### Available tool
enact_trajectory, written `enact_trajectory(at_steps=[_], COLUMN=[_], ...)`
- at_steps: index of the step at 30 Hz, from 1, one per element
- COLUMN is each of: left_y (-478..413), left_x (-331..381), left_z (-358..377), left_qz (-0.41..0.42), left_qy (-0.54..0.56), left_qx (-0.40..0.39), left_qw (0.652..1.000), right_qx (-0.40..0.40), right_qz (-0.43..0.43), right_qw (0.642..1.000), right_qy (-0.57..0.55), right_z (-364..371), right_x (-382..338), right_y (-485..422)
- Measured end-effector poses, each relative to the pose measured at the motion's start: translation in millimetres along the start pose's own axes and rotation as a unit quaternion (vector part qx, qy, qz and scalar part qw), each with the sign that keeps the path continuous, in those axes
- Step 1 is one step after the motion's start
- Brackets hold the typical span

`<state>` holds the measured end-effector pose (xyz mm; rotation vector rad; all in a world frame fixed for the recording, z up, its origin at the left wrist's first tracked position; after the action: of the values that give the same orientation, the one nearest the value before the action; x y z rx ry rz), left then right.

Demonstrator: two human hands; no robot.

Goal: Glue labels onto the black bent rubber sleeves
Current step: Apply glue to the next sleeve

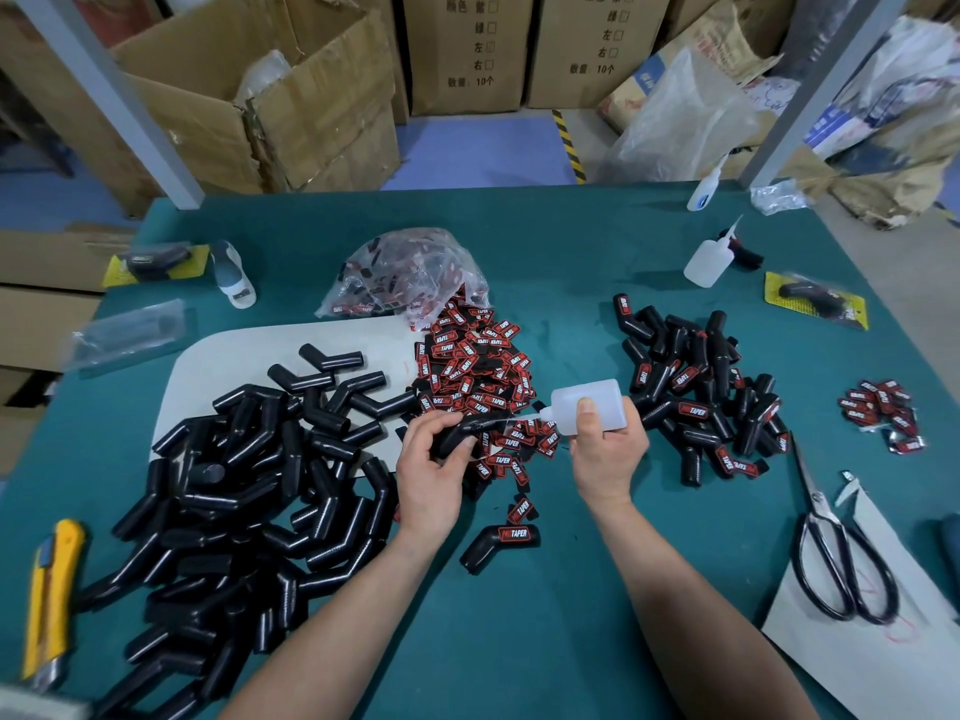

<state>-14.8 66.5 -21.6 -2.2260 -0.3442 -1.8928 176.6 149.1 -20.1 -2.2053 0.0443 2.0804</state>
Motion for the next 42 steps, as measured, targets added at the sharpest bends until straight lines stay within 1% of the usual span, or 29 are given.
enact_trajectory(at_steps=[7,14,18,27,33,39,42], left_y=[-0.2,-0.3,0.5,1.6,2.1,2.0,2.0], left_x=[-2.5,-1.1,0.5,1.6,0.0,0.4,0.5], left_z=[-0.1,0.4,0.1,-0.2,0.1,-0.1,0.4], left_qz=[-0.016,-0.019,-0.029,-0.051,-0.051,-0.054,-0.047], left_qy=[0.007,0.001,0.008,0.025,0.034,0.025,0.029], left_qx=[-0.004,0.016,0.010,0.010,0.010,0.011,0.012], left_qw=[1.000,1.000,1.000,0.998,0.998,0.998,0.998], right_qx=[0.004,0.005,-0.009,-0.005,0.002,0.000,0.007], right_qz=[-0.008,-0.011,-0.011,-0.018,-0.026,-0.046,-0.042], right_qw=[1.000,1.000,1.000,1.000,0.999,0.997,0.998], right_qy=[0.014,0.010,0.014,0.022,0.020,0.054,0.039], right_z=[-1.0,-1.2,0.1,0.6,-0.4,3.3,1.6], right_x=[-5.6,-6.5,-5.2,-3.9,-3.5,-9.0,-8.1], right_y=[1.0,1.4,3.1,4.1,2.2,4.9,4.3])
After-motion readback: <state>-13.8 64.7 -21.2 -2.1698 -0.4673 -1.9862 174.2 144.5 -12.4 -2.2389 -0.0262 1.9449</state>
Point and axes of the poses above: each hand's wrist, its own y-axis away from the middle knuckle, its own z-axis out of the palm, x = y × z, the point moved 2 cm from there along -y, towards the middle knuckle, and after that the axes turned 15 degrees about -x, right-handed, at the moved point
